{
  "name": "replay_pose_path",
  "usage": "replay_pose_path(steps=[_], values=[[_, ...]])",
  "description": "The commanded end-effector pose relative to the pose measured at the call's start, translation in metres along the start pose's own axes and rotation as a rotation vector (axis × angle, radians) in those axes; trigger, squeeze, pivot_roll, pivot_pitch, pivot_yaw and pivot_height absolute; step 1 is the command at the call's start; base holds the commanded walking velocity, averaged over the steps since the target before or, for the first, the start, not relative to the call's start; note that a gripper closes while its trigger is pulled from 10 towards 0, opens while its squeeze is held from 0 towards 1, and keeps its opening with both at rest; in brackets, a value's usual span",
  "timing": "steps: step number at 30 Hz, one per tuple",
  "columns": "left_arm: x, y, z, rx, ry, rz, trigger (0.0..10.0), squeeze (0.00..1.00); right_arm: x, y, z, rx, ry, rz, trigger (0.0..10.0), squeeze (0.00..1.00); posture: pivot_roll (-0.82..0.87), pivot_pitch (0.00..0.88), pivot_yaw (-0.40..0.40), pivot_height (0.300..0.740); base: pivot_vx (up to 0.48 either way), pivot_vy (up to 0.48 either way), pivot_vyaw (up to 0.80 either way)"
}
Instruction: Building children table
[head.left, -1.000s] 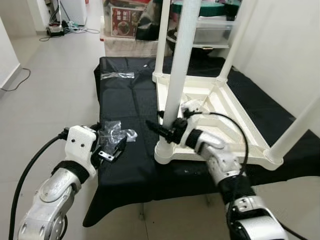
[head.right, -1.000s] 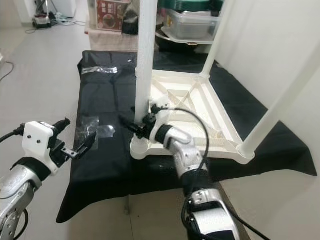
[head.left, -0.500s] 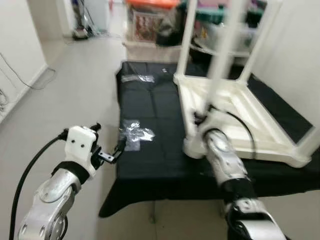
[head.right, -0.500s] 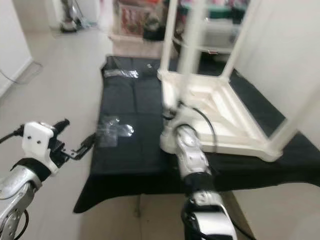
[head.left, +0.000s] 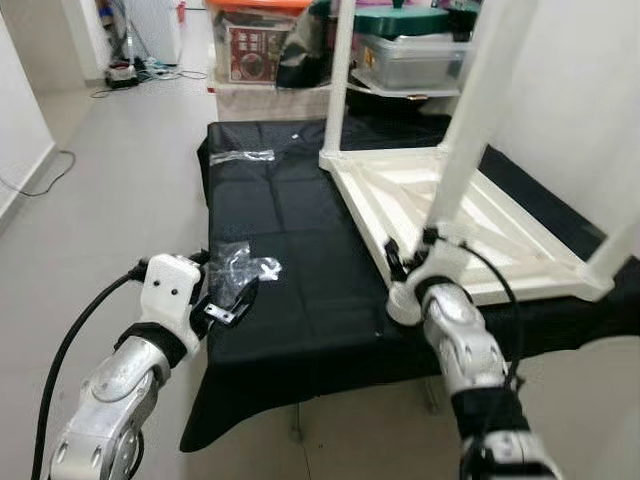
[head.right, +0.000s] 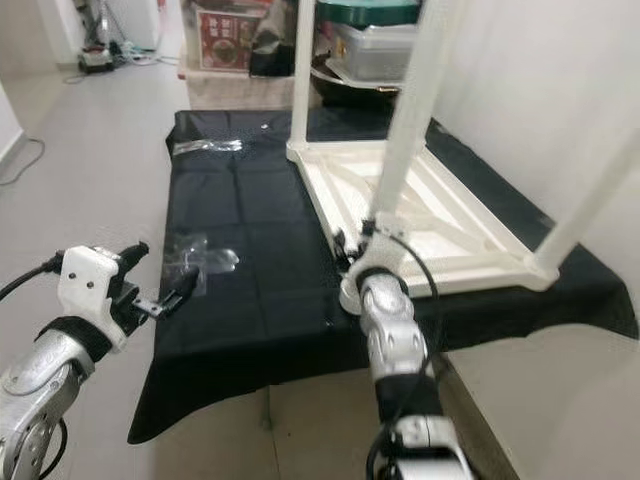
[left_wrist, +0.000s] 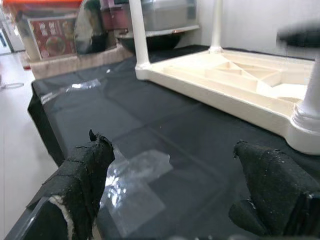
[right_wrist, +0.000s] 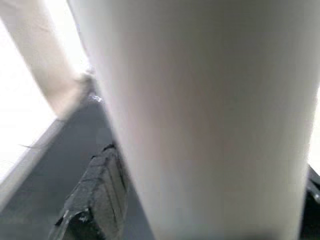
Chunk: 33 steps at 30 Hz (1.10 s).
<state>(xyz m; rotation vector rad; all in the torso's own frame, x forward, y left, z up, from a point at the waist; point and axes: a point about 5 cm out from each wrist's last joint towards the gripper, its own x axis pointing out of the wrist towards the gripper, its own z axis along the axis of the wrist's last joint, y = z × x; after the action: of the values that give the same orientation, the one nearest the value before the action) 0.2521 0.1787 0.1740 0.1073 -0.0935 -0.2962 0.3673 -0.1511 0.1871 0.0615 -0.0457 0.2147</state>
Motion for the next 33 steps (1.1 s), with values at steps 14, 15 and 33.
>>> replay_pose_path(steps=[14, 15, 33], values=[[0.000, 0.004, -0.010, -0.064, 0.012, 0.014, 10.0, 0.00, 0.012, 0.017, -0.006, -0.155, 0.068, 0.527, 0.0, 0.00, 0.12, 0.000, -0.114, 0.740, 0.000, 0.000, 0.00], [0.000, 0.004, -0.010, -0.064, 0.012, 0.014, 10.0, 0.00, 0.012, 0.017, -0.006, -0.155, 0.068, 0.527, 0.0, 0.00, 0.12, 0.000, -0.114, 0.740, 0.000, 0.000, 0.00], [-0.004, 0.007, -0.014, -0.082, 0.013, 0.031, 10.0, 0.00, -0.026, 0.003, -0.037, -0.054, 0.154, -0.351, 10.0, 1.00, 0.12, 0.000, -0.101, 0.740, 0.000, 0.000, 0.00]])
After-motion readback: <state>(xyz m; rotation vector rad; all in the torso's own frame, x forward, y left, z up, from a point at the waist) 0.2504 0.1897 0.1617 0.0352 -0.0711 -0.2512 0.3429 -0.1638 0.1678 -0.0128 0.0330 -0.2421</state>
